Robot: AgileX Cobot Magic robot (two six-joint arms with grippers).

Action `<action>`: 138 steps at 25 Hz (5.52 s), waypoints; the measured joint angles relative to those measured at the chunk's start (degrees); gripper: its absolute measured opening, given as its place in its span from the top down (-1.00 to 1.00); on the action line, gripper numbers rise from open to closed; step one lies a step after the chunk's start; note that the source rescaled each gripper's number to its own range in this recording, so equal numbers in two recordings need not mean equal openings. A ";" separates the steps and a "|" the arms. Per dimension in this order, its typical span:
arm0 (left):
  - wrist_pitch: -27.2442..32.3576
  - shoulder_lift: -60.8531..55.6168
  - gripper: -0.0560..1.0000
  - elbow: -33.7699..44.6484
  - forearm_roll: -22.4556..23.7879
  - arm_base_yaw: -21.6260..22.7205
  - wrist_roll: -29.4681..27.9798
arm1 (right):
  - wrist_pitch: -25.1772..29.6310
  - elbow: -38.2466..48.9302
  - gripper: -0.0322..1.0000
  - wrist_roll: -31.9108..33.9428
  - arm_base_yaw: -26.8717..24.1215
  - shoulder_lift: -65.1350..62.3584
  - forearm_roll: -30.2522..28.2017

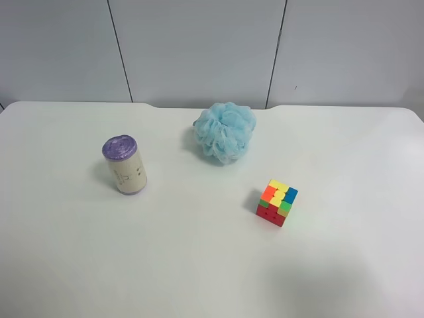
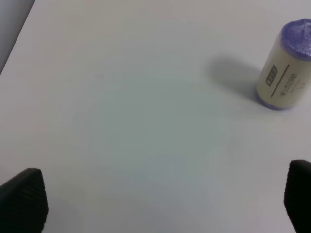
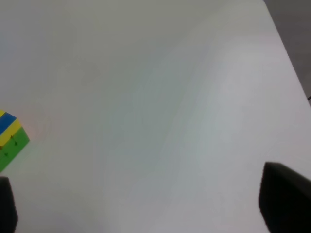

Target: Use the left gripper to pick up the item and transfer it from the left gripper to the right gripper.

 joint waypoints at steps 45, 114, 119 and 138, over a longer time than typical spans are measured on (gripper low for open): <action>6.62 36.07 -1.00 -16.87 -0.45 0.00 0.10 | -0.01 0.00 -1.00 0.00 0.00 0.00 0.00; -15.99 104.99 -1.00 -41.15 5.54 -30.17 -3.98 | -0.01 0.00 -1.00 0.00 0.00 0.00 0.00; -17.27 107.18 -1.00 -41.15 6.03 -30.17 -2.51 | -0.01 0.00 -1.00 0.00 0.00 0.00 0.00; -18.83 109.44 0.89 -41.19 6.55 -30.17 -0.98 | -0.01 0.00 -1.00 0.00 0.00 0.00 0.00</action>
